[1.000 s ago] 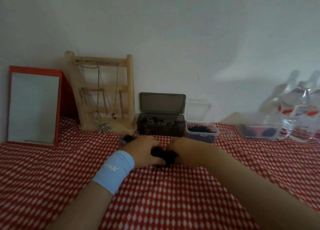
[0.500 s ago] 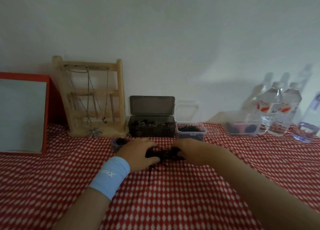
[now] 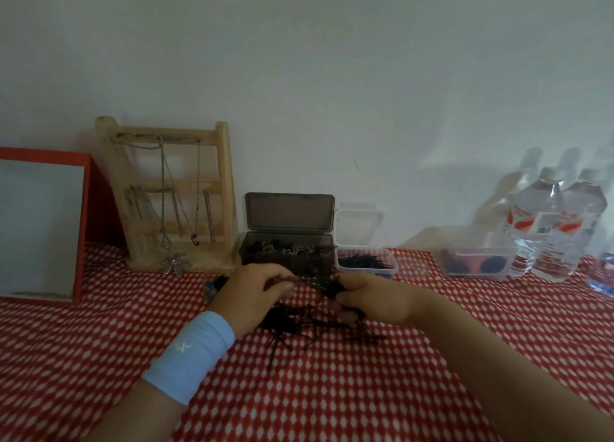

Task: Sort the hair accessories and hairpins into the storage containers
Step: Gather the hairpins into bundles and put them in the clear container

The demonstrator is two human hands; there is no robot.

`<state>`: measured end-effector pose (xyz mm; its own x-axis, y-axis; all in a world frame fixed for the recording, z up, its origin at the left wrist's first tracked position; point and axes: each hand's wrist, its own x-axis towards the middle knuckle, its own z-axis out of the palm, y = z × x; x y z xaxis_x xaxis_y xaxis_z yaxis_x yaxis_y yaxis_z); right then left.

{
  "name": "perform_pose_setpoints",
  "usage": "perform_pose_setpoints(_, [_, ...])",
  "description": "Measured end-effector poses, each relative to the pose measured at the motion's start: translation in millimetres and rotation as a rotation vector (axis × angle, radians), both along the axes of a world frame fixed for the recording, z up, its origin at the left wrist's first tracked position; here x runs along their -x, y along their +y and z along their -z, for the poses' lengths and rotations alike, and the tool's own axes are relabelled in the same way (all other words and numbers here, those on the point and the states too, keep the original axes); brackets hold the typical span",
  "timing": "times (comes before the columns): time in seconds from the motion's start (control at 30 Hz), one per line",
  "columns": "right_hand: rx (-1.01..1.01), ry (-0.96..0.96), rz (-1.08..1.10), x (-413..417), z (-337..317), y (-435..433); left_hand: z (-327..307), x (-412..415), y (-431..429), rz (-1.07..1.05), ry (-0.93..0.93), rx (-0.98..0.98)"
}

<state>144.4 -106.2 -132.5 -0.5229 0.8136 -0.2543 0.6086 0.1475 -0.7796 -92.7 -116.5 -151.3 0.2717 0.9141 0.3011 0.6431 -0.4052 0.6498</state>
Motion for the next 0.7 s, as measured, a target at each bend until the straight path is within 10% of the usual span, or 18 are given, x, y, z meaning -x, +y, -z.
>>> perform_pose_setpoints(0.37, [0.424, 0.356, -0.001, -4.6, 2.8, 18.3, -2.3, -8.4, -6.2, 0.114, 0.135, 0.109])
perform_pose_setpoints(0.57, [0.148, 0.117, -0.128, 0.3, -16.4, 26.1, -19.2, -0.5, -4.7, 0.033, 0.169, 0.065])
perform_pose_setpoints(0.7, [0.216, 0.305, -0.051, 0.9, -25.5, 37.6, -31.6, 7.9, 2.3, -0.075, 0.17, 0.04])
